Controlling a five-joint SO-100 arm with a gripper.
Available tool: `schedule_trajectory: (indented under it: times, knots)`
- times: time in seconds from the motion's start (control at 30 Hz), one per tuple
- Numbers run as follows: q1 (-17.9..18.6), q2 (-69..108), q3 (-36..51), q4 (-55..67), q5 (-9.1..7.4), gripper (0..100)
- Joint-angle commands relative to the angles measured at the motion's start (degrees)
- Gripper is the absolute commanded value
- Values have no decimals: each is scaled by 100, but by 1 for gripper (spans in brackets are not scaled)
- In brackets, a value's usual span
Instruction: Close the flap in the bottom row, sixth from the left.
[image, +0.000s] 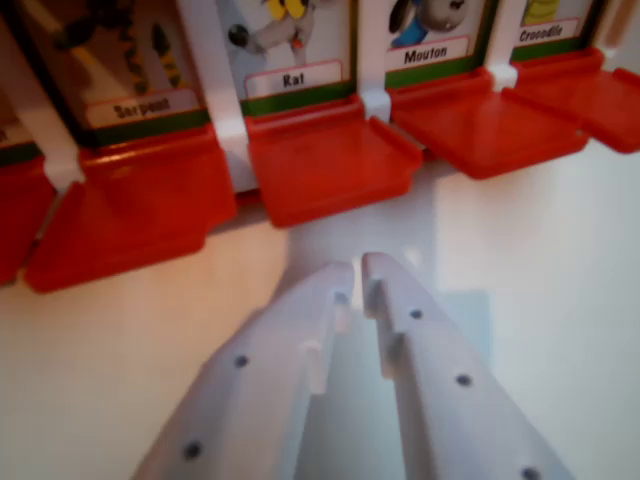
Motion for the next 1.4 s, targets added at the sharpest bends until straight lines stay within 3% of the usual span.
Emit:
schedule_trajectory:
  times: [0.0, 0.57, 0.9, 1.37]
  knots:
    - [-18, -105, -694, -149, -9, 1]
    - [79, -800, -1336, -246, -9, 1]
    - [-9, -1028, -1749, -237, 141, 1]
    - [-132, -844, -1503, -281, 167, 1]
